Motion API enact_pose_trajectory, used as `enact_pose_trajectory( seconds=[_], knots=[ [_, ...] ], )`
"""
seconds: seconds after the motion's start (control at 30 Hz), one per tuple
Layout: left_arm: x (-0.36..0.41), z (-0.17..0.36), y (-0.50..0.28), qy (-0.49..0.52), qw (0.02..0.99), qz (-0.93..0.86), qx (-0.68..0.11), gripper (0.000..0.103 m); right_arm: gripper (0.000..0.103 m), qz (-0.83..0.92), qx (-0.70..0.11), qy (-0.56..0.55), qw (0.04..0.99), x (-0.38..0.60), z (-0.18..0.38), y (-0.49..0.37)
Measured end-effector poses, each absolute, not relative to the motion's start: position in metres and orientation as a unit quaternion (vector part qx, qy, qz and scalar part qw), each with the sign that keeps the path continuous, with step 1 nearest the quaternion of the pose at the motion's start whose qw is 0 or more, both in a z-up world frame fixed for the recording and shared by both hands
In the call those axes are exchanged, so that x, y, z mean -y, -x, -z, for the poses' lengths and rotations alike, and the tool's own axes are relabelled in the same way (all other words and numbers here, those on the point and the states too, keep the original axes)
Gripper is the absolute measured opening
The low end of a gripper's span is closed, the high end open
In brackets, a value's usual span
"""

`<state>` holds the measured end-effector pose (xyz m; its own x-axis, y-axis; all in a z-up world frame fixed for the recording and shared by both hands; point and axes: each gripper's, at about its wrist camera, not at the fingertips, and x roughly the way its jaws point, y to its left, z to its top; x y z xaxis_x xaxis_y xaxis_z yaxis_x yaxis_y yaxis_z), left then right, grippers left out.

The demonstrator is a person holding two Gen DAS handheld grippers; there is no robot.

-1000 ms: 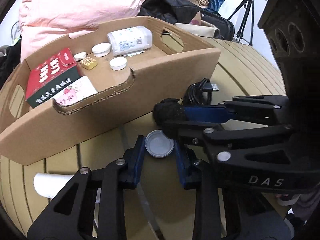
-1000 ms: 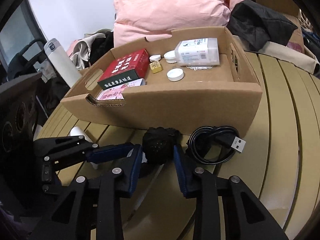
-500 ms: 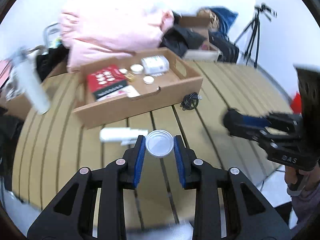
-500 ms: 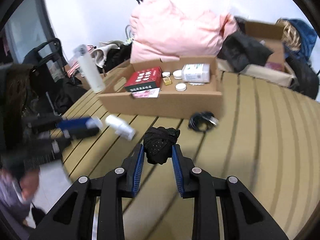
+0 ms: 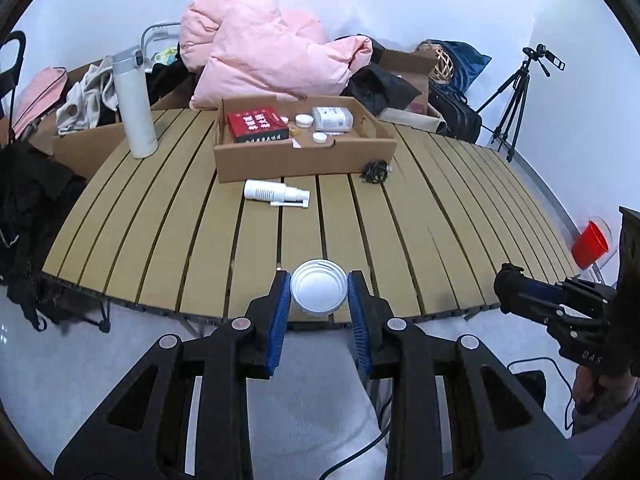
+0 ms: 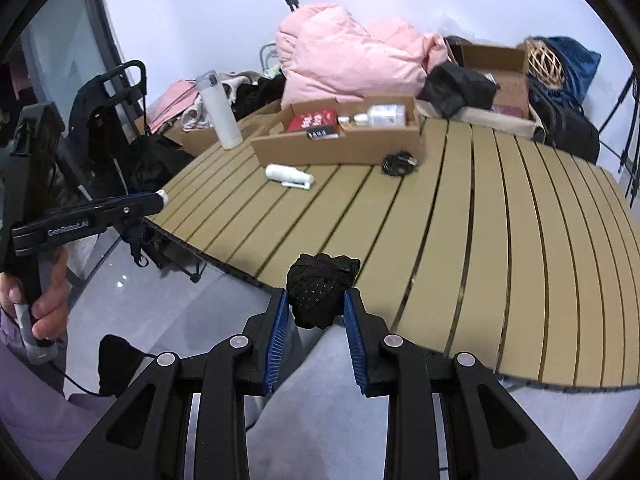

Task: Organize objects
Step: 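Carry the pouch with the right gripper while the left carries the lid into the tray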

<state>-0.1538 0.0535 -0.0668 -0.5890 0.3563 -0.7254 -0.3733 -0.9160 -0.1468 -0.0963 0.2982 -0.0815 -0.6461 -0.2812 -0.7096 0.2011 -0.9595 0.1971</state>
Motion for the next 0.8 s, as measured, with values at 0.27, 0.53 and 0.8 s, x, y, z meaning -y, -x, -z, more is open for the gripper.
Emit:
enact_pose_trajectory(
  seconds=[0.27,0.53,0.8],
  knots=[
    [-0.065,0.080,0.204,0.427,0.223,-0.877,0.002,0.025,0.031,0.895,0.070,-0.413,0.154,-0.308,0.088,0.144],
    [-0.118,0.059,0.361,0.393,0.217,-0.894,0.006,0.025,0.031,0.902,0.059,-0.388,0.177,-0.326,0.064,0.288],
    [-0.167,0.126,0.524,0.512,0.195,-0.836,0.018,0.025,0.031,0.872,0.059,-0.466,0.137,-0.325,0.109,0.475]
  ],
)
